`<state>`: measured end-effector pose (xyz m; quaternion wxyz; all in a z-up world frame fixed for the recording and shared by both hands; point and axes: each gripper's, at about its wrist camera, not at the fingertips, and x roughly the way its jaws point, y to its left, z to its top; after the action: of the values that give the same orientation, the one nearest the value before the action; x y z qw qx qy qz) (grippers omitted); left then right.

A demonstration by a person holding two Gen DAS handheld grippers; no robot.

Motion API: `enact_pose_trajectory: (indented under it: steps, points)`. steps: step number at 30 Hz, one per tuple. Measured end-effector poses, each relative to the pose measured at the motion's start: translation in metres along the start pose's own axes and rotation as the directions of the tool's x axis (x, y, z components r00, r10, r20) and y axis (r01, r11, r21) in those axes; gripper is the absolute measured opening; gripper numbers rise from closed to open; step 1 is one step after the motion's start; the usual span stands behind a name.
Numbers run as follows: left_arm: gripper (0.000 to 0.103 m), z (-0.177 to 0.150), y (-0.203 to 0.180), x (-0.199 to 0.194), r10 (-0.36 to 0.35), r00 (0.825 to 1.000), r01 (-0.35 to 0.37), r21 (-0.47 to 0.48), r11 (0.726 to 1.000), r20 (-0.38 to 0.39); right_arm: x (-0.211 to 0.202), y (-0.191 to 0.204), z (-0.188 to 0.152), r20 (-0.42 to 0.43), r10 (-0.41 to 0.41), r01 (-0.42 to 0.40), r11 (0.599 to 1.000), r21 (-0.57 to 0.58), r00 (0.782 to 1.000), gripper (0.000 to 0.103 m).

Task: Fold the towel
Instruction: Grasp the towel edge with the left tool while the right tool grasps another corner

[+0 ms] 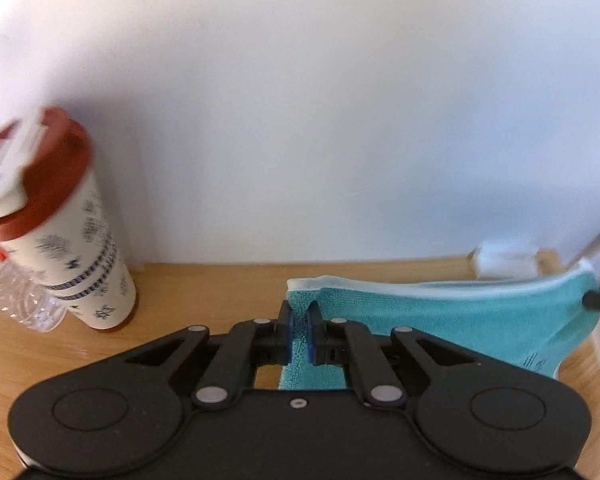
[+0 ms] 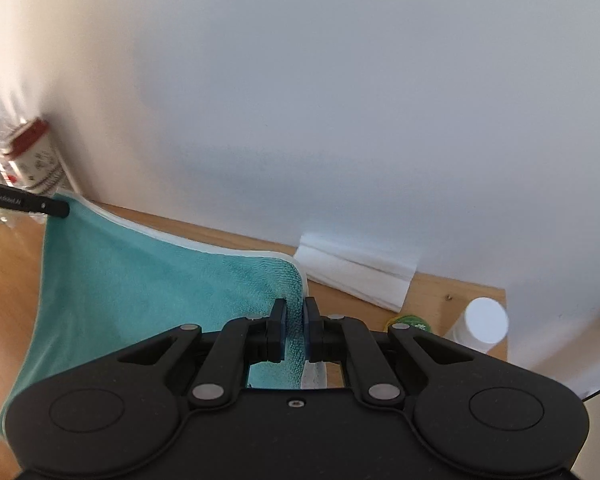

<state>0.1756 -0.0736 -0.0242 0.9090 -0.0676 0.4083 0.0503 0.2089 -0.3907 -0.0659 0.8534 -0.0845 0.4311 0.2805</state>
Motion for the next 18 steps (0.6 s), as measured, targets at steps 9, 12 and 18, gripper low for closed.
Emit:
enact_pose_trajectory:
  steps: [9,12,18]
  points:
    - [0.006,-0.045,-0.018,-0.052,0.002,0.999,-0.006,0.071,0.997,0.052,-0.034,0.013,-0.037,0.026,0.028,-0.026,0.997,-0.075,0.999,0.008]
    - [0.006,-0.066,-0.024,-0.058,-0.002,1.0,0.0,0.059,0.998,0.03,-0.045,0.015,-0.05,0.017,0.055,-0.053,0.995,-0.09,0.998,0.007]
    - [0.006,-0.095,-0.032,-0.073,0.008,1.0,-0.008,0.071,0.997,0.01,-0.067,0.021,-0.074,-0.02,0.091,-0.093,0.989,-0.118,0.996,0.005]
